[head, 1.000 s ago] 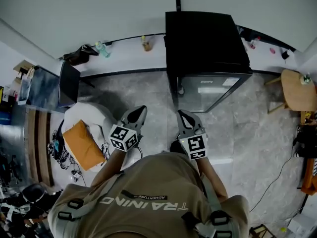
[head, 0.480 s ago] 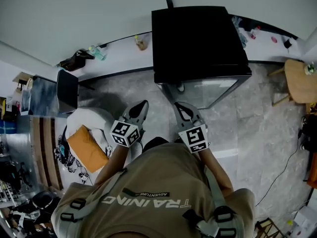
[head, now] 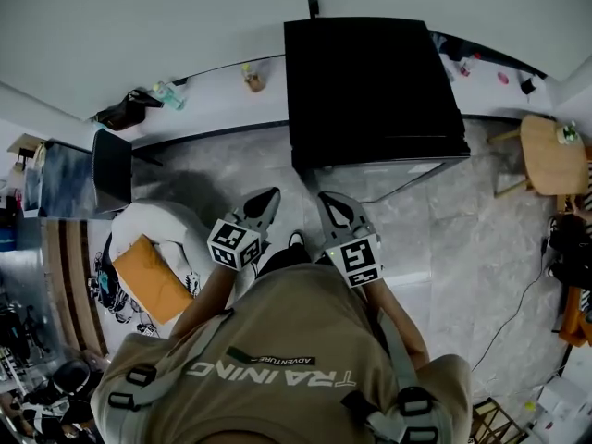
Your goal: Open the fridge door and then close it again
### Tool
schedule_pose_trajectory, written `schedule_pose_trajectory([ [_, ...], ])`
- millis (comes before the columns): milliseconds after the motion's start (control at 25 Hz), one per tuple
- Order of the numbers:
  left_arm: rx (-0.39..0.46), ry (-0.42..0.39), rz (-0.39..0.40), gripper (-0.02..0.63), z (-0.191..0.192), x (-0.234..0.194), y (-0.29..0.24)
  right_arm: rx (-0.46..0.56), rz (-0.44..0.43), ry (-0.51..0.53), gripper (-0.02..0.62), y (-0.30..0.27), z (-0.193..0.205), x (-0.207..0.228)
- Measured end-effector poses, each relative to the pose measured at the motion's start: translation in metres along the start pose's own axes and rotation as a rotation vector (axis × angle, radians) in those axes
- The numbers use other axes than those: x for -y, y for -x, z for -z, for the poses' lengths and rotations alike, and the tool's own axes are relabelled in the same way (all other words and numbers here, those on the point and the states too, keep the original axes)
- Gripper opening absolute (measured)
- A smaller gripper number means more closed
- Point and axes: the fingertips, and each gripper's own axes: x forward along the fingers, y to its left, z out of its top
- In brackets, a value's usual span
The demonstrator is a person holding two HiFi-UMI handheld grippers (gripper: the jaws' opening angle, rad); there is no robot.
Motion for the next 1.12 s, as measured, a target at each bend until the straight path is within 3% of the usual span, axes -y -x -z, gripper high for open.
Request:
schedule_pose_trajectory([
  [280, -0.054, -0.048, 0.083, 0.0, 0.003, 0.002, -0.014, -0.028, 0.028, 0.01, -0.003, -0.01, -0.004, -0.002],
  [920, -0.159, -0.026, 0.279, 0.003, 0.036, 0.001, -0.047, -0.084, 0.124, -0.013, -0.003, -0.026, 0.002, 0.002],
  [1120, -0.21, -0.04, 0.34, 0.051, 0.05, 0.005, -0.059, -0.086, 0.166, -0.036, -0.003, -0.023, 0.005, 0.006],
])
